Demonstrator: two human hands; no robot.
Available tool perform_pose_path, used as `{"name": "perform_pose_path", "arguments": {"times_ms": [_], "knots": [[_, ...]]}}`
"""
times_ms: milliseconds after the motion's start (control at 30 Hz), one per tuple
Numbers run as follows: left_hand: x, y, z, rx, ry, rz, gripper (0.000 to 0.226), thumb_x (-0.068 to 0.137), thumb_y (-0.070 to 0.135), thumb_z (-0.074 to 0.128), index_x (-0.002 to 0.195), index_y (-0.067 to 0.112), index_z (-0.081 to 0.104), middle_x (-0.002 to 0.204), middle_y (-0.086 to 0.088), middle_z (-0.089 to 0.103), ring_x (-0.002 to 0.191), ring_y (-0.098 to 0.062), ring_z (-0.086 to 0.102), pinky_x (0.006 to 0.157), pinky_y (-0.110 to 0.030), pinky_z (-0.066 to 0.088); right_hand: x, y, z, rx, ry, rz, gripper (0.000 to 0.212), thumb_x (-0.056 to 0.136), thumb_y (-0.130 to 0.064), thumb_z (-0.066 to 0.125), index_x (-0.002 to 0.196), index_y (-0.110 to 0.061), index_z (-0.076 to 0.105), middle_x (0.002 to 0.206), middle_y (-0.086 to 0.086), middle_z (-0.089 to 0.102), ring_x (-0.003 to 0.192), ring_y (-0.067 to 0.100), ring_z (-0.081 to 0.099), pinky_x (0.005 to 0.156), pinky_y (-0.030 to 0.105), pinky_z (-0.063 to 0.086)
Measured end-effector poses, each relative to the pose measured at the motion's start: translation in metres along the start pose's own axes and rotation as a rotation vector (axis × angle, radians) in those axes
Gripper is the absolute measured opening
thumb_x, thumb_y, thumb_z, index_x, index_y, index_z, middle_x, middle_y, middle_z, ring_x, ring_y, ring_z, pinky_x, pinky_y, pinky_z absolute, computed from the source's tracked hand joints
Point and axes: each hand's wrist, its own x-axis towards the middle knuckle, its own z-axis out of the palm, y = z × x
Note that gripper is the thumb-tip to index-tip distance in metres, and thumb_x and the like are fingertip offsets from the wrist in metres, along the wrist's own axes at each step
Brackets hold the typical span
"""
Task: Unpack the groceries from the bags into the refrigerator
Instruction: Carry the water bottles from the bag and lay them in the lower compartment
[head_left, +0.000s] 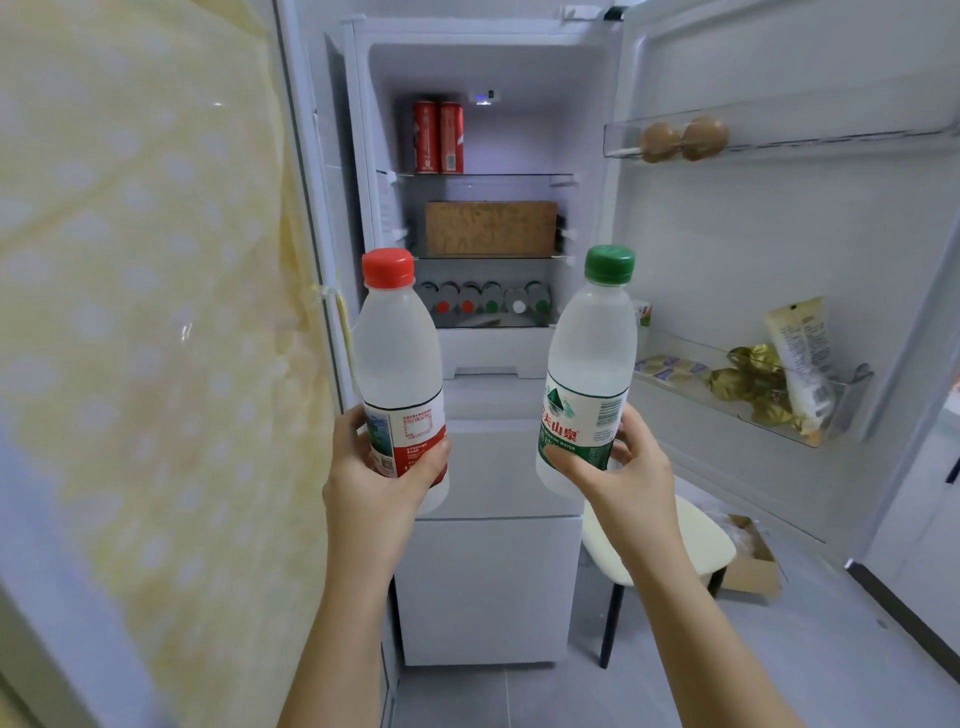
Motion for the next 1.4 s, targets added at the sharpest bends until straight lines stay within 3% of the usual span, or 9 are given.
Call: {"name": "perform_pose_path", "arguments": {"times_ms": [133,467,700,967,1100,1167,1233,1400], "knots": [[0.021,-0.013,0.027,0.004,0.02,-0.006,0.063,0.067,0.024,0.087,0.118,0.031,0.05,0.108,0.012,0.066,0.096,-0.009,0.066,0.081,-0.027,0.053,0.035,0.019,0.003,0.024,-0.018,0.012,0.055,0.074,-0.013,0.083,0.12,-0.033,0.061,0.105,-0.021,0.07,0.098,-0.001,0.064,0.082,0.023,0.053],[0.07,-0.028,0.09,0.015,0.079,0.001,0.061,0.064,0.025,0.086,0.113,0.034,0.05,0.108,0.009,0.066,0.094,-0.008,0.066,0.078,-0.027,0.053,0.116,0.06,-0.001,0.072,-0.045,0.012,0.055,0.072,-0.008,0.083,0.118,-0.03,0.062,0.102,-0.021,0.07,0.093,-0.007,0.063,0.074,0.007,0.048],[0.085,-0.048,0.12,0.026,0.106,-0.021,0.063,0.065,0.017,0.087,0.116,0.027,0.051,0.106,0.01,0.066,0.093,-0.009,0.067,0.08,-0.03,0.055,0.149,0.089,-0.002,0.068,-0.082,0.032,0.055,0.071,-0.007,0.084,0.117,-0.029,0.063,0.103,-0.018,0.07,0.093,-0.007,0.063,0.071,0.006,0.047],[0.109,-0.061,0.14,0.014,0.122,-0.047,0.063,0.067,0.015,0.086,0.117,0.028,0.05,0.106,0.015,0.064,0.093,-0.002,0.065,0.075,-0.021,0.05,0.175,0.112,0.006,0.027,-0.098,0.064,0.059,0.069,-0.011,0.086,0.118,-0.033,0.061,0.099,-0.029,0.068,0.094,-0.011,0.061,0.072,0.005,0.046],[0.127,-0.077,0.152,0.017,0.116,-0.077,0.063,0.067,0.016,0.086,0.117,0.029,0.05,0.105,0.017,0.064,0.093,-0.005,0.065,0.078,-0.026,0.051,0.191,0.126,0.016,0.007,-0.103,0.089,0.06,0.068,-0.013,0.086,0.119,-0.033,0.06,0.101,-0.025,0.068,0.094,-0.011,0.061,0.07,0.003,0.045],[0.139,-0.087,0.159,0.014,0.113,-0.087,0.064,0.066,0.015,0.086,0.117,0.029,0.05,0.105,0.017,0.063,0.094,-0.005,0.065,0.075,-0.021,0.05,0.201,0.135,0.023,-0.013,-0.102,0.096,0.061,0.068,-0.014,0.087,0.119,-0.033,0.06,0.104,-0.022,0.068,0.094,-0.011,0.061,0.069,0.003,0.045],[0.152,-0.097,0.166,0.011,0.099,-0.099,0.065,0.067,0.015,0.086,0.119,0.027,0.05,0.105,0.016,0.063,0.093,-0.003,0.064,0.071,-0.015,0.049,0.211,0.143,0.03,-0.022,-0.098,0.105,0.061,0.067,-0.013,0.087,0.119,-0.032,0.06,0.104,-0.02,0.069,0.092,-0.01,0.062,0.068,0.004,0.045],[0.206,-0.125,0.185,0.01,0.068,-0.112,0.061,0.067,0.017,0.086,0.113,0.032,0.049,0.095,0.024,0.062,0.08,0.013,0.061,0.071,-0.016,0.048,0.25,0.165,0.057,-0.037,-0.088,0.12,0.06,0.069,-0.01,0.086,0.116,-0.034,0.058,0.104,-0.02,0.068,0.091,-0.009,0.062,0.066,0.002,0.044]]}}
